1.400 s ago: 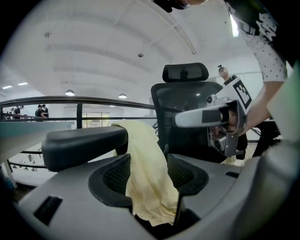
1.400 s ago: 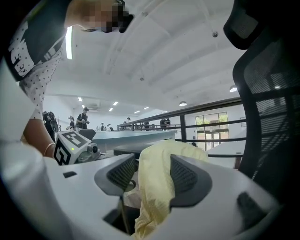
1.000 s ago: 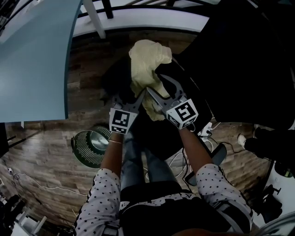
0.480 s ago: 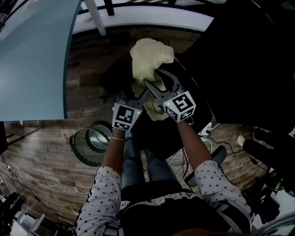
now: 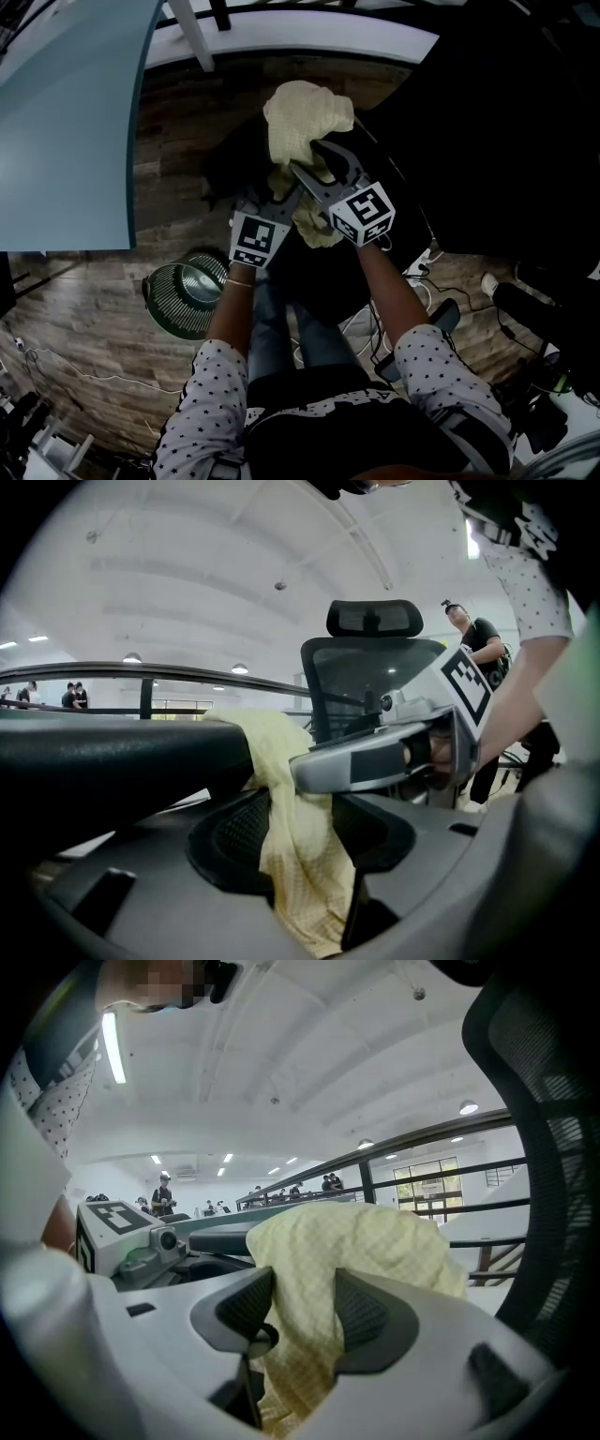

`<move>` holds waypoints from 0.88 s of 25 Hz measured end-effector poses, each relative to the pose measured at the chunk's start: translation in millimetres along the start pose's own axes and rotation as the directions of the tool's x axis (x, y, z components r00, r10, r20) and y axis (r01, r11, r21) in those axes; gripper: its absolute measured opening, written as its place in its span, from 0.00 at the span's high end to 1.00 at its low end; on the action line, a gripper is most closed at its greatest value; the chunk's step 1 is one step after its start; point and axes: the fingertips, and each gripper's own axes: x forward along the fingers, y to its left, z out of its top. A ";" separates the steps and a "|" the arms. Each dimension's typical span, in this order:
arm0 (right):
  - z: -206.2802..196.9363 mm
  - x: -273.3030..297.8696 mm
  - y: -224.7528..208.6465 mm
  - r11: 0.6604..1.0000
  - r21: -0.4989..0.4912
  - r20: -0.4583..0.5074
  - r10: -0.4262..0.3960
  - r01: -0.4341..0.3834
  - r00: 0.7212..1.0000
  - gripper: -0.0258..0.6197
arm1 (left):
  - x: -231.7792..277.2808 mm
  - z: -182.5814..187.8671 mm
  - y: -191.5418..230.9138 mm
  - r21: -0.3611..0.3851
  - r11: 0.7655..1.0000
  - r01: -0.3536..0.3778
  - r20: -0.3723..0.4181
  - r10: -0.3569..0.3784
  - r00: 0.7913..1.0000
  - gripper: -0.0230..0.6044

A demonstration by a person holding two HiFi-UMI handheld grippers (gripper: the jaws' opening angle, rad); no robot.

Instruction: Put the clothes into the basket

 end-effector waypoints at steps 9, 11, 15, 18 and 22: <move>2.4 -4.1 6.2 1.000 0.004 0.004 -0.007 0.007 1.000 0.89 | -1.9 3.3 -7.3 0.056 0.998 -0.019 -0.010 0.019 1.000 0.83; 4.8 -8.4 7.6 1.000 -0.005 0.008 -0.009 0.009 1.000 0.89 | -3.1 5.3 -11.0 0.070 0.997 -0.018 -0.013 0.019 1.000 0.85; 12.2 -15.7 10.9 1.000 0.002 0.029 -0.023 0.023 0.999 0.90 | -6.9 13.4 -15.2 0.079 0.997 -0.017 -0.005 0.017 1.000 0.87; 19.6 -18.8 13.7 1.000 -0.001 0.045 -0.026 0.026 0.999 0.90 | -10.7 22.6 -15.2 0.079 0.997 -0.019 0.012 0.018 1.000 0.88; 32.0 -28.3 17.7 0.999 -0.033 0.058 -0.036 0.038 0.998 0.90 | -15.0 35.6 -20.5 0.090 0.996 -0.015 0.039 0.011 0.999 0.89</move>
